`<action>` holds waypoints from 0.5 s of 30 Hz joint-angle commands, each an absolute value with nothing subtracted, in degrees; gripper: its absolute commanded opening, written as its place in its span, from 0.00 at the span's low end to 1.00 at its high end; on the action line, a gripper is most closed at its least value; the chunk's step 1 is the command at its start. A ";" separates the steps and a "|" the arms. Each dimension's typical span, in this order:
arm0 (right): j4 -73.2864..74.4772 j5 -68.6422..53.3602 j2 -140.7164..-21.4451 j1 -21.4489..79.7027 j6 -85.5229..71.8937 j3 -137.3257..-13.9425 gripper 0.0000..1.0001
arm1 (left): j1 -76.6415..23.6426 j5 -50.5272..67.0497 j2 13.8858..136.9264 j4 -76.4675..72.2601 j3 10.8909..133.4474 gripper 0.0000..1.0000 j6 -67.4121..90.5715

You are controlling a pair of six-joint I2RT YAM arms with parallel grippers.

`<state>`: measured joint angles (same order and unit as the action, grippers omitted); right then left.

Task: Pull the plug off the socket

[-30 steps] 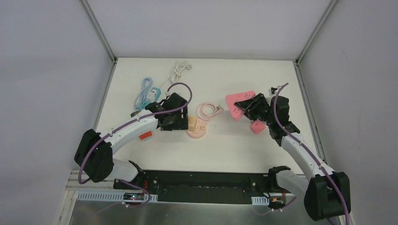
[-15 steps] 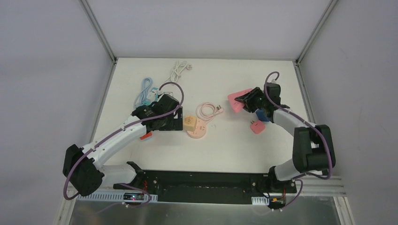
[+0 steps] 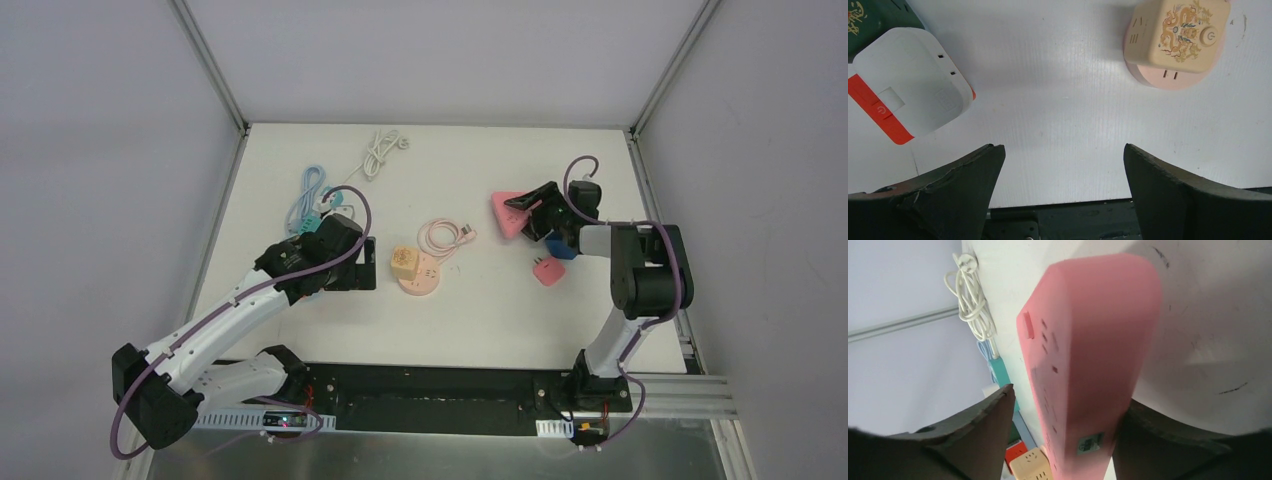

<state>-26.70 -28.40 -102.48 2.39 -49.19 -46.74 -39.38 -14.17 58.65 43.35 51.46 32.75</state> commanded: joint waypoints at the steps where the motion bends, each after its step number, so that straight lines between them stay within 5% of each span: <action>1: -28.66 -29.55 -101.66 2.28 -48.57 -48.75 0.69 | -39.34 -15.08 56.83 44.43 49.94 0.97 31.63; 7: -17.72 -25.32 -97.65 2.26 -44.82 -50.87 0.78 | -39.42 -14.98 57.81 44.81 50.25 0.97 31.29; 15: 3.42 -18.68 -92.94 1.92 -43.77 -57.39 0.77 | -39.43 -13.48 59.83 45.96 52.71 0.96 31.20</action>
